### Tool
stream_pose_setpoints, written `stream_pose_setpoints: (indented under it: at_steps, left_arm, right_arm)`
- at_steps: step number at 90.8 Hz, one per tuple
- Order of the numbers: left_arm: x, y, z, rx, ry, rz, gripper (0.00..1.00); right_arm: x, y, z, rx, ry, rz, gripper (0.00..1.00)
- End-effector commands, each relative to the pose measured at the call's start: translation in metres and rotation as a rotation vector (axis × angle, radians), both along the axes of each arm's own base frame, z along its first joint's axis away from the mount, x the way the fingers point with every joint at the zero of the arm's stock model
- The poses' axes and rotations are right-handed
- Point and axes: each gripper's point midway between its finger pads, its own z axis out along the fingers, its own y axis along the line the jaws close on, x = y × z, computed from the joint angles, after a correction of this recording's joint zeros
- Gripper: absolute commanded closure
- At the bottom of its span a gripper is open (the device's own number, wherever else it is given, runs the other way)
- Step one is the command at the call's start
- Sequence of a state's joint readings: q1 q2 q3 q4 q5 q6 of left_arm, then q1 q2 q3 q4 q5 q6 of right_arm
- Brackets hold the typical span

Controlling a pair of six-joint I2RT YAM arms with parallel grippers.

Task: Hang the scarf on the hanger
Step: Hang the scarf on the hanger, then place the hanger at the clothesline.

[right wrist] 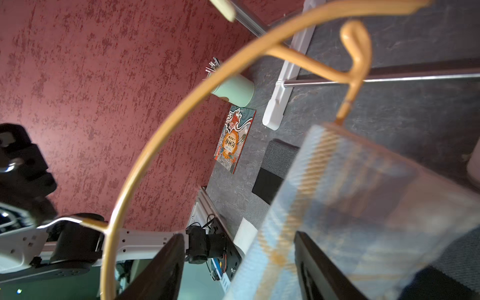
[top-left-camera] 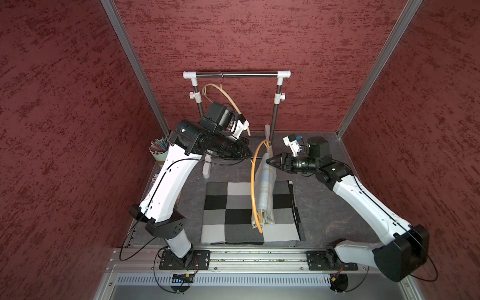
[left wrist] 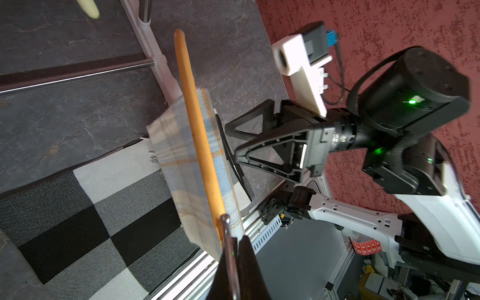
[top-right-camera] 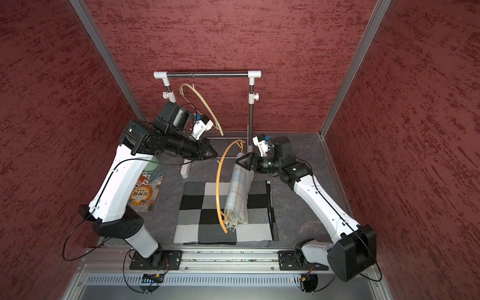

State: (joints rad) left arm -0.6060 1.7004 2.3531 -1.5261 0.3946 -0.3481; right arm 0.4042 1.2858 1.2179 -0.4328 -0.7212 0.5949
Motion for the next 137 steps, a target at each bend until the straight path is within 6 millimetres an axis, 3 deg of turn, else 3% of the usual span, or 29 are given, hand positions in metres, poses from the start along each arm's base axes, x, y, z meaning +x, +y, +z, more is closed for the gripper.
stream_pose_setpoints:
  at_steps: [1,12,23,37,50,78,97,116,123,126,129,133,137]
  left_arm:
    - [0.010,-0.002,0.025,-0.048,-0.095,0.038,1.00]
    - [0.015,0.001,0.025,-0.015,-0.101,0.091,1.00]
    - [0.021,0.007,0.019,0.045,-0.107,0.157,1.00]
    - [0.031,0.006,0.015,0.071,-0.122,0.202,1.00]
    - [0.035,0.003,0.020,0.059,-0.142,0.216,1.00]
    - [0.032,0.003,0.023,0.053,-0.147,0.209,1.00]
    - [0.031,0.003,0.023,0.054,-0.147,0.210,1.00]
    - [0.030,0.005,0.028,0.043,-0.159,0.211,1.00]
    - [0.028,0.006,0.034,0.028,-0.173,0.209,1.00]
    - [0.027,0.006,0.038,0.015,-0.181,0.208,0.91]
    - [0.027,0.006,0.041,0.000,-0.191,0.204,0.66]
    - [0.024,0.004,0.049,-0.028,-0.211,0.189,0.44]
    - [0.019,0.004,0.058,-0.060,-0.231,0.174,0.32]
  right_arm:
    - [-0.003,-0.030,0.006,-0.203,-0.050,-0.095,0.19]
    - [-0.020,-0.028,0.022,-0.173,-0.063,-0.063,0.22]
    - [-0.056,-0.015,0.031,-0.221,-0.106,-0.003,0.28]
    - [-0.098,0.008,0.041,-0.132,-0.111,0.102,0.27]
    - [-0.124,0.034,0.038,-0.086,-0.122,0.226,0.26]
    - [-0.132,0.069,0.000,-0.117,-0.075,0.294,0.39]
    - [-0.140,0.087,-0.007,-0.126,-0.078,0.336,0.61]
    - [-0.137,0.087,-0.001,-0.106,-0.099,0.313,0.99]
    - [-0.138,0.086,0.009,-0.082,-0.118,0.315,1.00]
    - [-0.140,0.086,0.015,-0.068,-0.127,0.318,1.00]
    - [-0.142,0.084,0.020,-0.055,-0.132,0.322,1.00]
    - [-0.145,0.083,0.026,-0.035,-0.133,0.336,1.00]
    - [-0.150,0.081,0.033,-0.014,-0.132,0.355,1.00]
